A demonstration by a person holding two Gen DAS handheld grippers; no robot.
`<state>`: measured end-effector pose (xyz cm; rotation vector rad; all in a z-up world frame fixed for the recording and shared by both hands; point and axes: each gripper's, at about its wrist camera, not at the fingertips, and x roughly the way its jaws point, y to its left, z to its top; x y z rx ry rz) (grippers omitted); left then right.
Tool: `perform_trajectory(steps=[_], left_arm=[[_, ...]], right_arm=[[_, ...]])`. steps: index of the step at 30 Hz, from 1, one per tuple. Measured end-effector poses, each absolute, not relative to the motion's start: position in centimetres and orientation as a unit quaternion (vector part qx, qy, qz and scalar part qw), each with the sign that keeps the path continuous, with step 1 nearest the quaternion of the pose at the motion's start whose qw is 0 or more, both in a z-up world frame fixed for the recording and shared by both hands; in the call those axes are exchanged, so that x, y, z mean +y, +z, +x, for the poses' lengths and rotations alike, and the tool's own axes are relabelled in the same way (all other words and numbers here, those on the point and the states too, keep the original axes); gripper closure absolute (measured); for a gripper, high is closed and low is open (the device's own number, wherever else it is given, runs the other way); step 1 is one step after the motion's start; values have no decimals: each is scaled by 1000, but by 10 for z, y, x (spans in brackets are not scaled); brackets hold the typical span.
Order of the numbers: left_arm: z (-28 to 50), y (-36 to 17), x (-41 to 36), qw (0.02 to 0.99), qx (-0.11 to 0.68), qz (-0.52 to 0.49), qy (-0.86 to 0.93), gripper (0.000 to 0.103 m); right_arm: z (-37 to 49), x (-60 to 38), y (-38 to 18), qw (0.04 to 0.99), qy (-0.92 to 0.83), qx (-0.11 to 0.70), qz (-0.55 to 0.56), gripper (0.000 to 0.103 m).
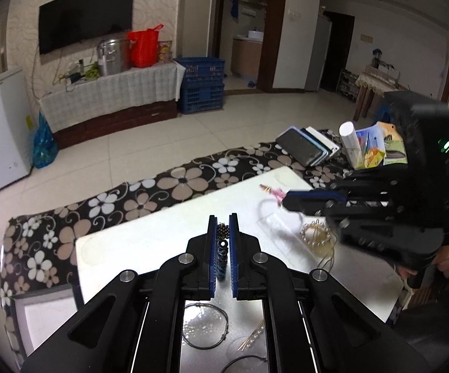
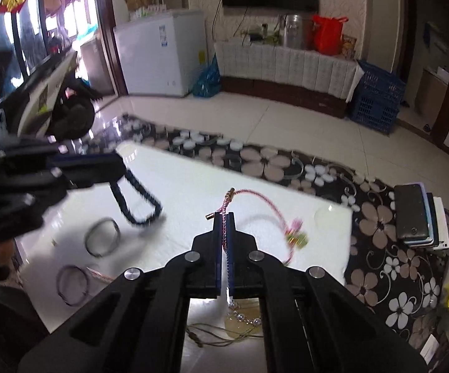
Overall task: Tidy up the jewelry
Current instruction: 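Carry both held bracelets over to the white tray beside the table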
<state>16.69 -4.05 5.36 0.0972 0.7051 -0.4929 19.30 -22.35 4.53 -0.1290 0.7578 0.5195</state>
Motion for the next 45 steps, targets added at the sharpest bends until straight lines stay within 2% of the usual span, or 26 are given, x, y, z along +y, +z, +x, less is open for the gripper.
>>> perform_trajectory(steps=[12, 23, 35, 45], left_arm=[[149, 95, -14, 929, 297, 21, -220, 96], [123, 106, 69, 946, 295, 12, -137, 96], [95, 69, 165, 937, 344, 0, -55, 96], [98, 17, 208, 897, 441, -6, -1, 96]], right_arm=[[172, -217, 109, 914, 285, 288, -1, 101], [152, -141, 126, 899, 344, 271, 1, 101], [143, -40, 95, 868, 387, 311, -11, 101], [149, 6, 58, 840, 396, 371, -11, 101]])
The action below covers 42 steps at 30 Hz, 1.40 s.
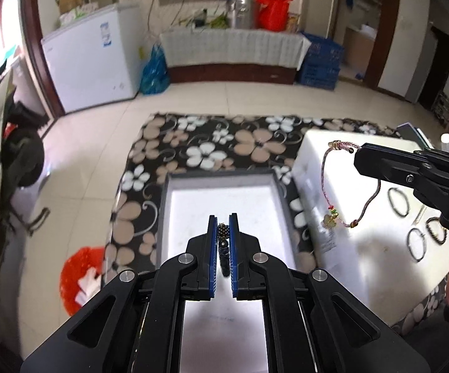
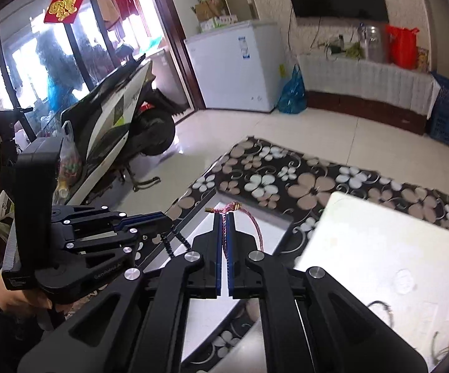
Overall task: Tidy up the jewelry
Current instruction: 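Carry both held bracelets over to the white tray beside the table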
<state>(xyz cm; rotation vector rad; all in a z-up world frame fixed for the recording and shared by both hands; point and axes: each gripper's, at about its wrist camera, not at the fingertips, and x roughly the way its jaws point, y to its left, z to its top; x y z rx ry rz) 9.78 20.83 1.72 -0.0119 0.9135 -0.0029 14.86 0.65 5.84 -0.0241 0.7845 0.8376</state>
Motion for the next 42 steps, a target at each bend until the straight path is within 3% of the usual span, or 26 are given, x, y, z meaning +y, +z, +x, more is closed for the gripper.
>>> perform_trajectory(steps=[9, 19, 28, 42], left_arm=[[105, -15, 224, 868, 495, -32, 5, 96], [110, -32, 233, 856, 515, -32, 22, 96], [112, -39, 245, 853, 520, -40, 32, 96], [114, -70, 245, 834, 550, -35, 11, 96]], right_arm=[[155, 28, 30, 822, 377, 426, -1, 101], [152, 48, 4, 815, 352, 460, -9, 101], [142, 64, 14, 820, 367, 439, -4, 101], [158, 61, -31, 809, 307, 500, -30, 101]])
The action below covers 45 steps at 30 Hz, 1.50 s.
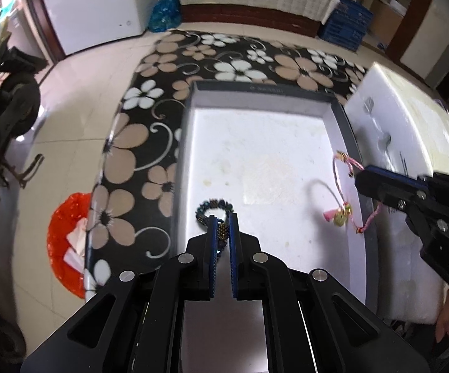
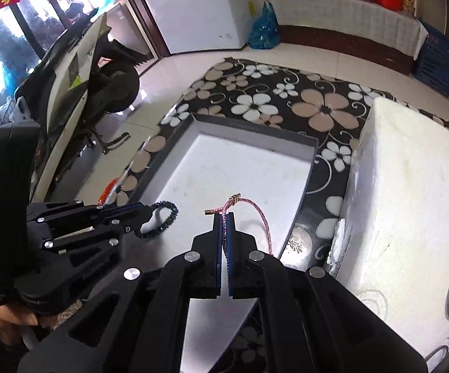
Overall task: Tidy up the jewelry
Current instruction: 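Carry both held bracelets over to the white tray beside the table, then open both tools to drop the bracelets into the white tray, then grasp the black wire bangle with the left tool while the right tool grasps the dark red bead bracelet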
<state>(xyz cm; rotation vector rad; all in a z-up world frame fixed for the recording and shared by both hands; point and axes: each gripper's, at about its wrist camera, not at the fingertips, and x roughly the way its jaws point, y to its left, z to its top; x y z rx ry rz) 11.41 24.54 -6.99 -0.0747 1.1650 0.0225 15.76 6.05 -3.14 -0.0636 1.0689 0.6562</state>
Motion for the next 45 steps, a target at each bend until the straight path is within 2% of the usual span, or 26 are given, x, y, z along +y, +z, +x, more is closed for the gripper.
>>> perform_trajectory(steps=[9, 10, 11, 12, 14, 16, 18, 22, 24, 26, 32, 35, 45], left_arm=[[116, -91, 240, 815, 579, -7, 19, 94], [116, -92, 239, 814, 580, -6, 19, 92], [116, -91, 240, 814, 581, -7, 19, 86], [115, -91, 239, 815, 580, -8, 19, 74], [114, -88, 237, 819, 574, -2, 23, 66], [112, -84, 237, 822, 569, -4, 25, 63], [110, -81, 236, 825, 564, -5, 27, 53], [103, -70, 234, 832, 554, -4, 30, 48], [101, -66, 233, 834, 551, -5, 33, 43], [97, -60, 229, 838, 544, -4, 38, 39], [76, -29, 209, 859, 511, -12, 24, 31], [65, -14, 188, 871, 490, -7, 1, 26], [44, 14, 100, 884, 454, 6, -109, 20]], right_arm=[[160, 56, -31, 812, 292, 506, -24, 99], [161, 55, -30, 811, 292, 507, -22, 94], [161, 54, -30, 811, 291, 507, -19, 82], [161, 54, -29, 811, 293, 506, -15, 77], [160, 55, -26, 812, 294, 504, -17, 72], [160, 51, -20, 816, 293, 499, -9, 69], [162, 45, -12, 820, 292, 492, -1, 69], [162, 32, 2, 828, 290, 479, 17, 61], [160, 26, 11, 833, 289, 470, 21, 52], [156, 21, 20, 840, 288, 459, 21, 36], [136, -16, 53, 869, 282, 405, 34, 9], [129, -45, 63, 881, 264, 391, 46, 5], [113, -151, 68, 911, 174, 371, 44, 5]])
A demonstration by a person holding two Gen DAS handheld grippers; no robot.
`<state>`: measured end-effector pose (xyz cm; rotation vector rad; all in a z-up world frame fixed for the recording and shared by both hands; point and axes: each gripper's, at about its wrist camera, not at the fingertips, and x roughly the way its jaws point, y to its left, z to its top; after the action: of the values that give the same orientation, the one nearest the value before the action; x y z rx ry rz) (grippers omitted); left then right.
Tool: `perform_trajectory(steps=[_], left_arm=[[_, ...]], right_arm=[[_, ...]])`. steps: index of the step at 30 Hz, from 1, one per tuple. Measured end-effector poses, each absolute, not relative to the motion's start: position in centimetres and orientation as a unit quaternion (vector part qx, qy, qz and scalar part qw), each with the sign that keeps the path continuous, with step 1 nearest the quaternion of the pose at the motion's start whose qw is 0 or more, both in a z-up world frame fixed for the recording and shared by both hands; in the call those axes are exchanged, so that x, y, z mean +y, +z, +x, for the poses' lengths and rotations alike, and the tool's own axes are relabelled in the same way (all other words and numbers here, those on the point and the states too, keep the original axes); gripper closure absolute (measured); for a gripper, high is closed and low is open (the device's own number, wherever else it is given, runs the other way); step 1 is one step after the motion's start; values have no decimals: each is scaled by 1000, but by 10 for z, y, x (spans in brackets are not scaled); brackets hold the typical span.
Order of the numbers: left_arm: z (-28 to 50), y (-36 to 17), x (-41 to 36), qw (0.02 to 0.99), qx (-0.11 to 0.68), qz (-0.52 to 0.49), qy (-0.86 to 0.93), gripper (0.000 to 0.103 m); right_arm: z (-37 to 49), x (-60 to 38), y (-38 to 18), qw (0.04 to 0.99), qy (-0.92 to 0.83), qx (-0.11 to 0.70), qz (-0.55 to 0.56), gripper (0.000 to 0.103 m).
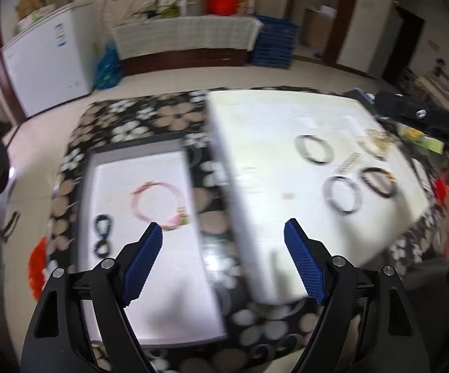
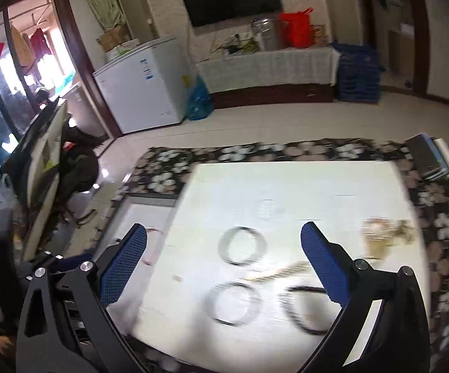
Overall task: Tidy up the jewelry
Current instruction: 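Grasp the black wire bangle with the left tool while the right tool grasps the dark red bead bracelet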
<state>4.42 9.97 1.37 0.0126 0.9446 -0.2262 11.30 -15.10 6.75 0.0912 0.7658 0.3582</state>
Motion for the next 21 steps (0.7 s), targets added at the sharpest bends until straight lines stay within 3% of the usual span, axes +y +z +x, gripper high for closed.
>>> perform_trajectory(steps=[10, 21], left_arm=[[36, 7, 16, 872, 452, 60, -180, 20], [50, -8, -20, 864, 455, 86, -197, 20]], right_arm=[[80, -209, 39, 903, 156, 400, 1, 5], [74, -242, 11, 874, 204, 440, -29, 5]])
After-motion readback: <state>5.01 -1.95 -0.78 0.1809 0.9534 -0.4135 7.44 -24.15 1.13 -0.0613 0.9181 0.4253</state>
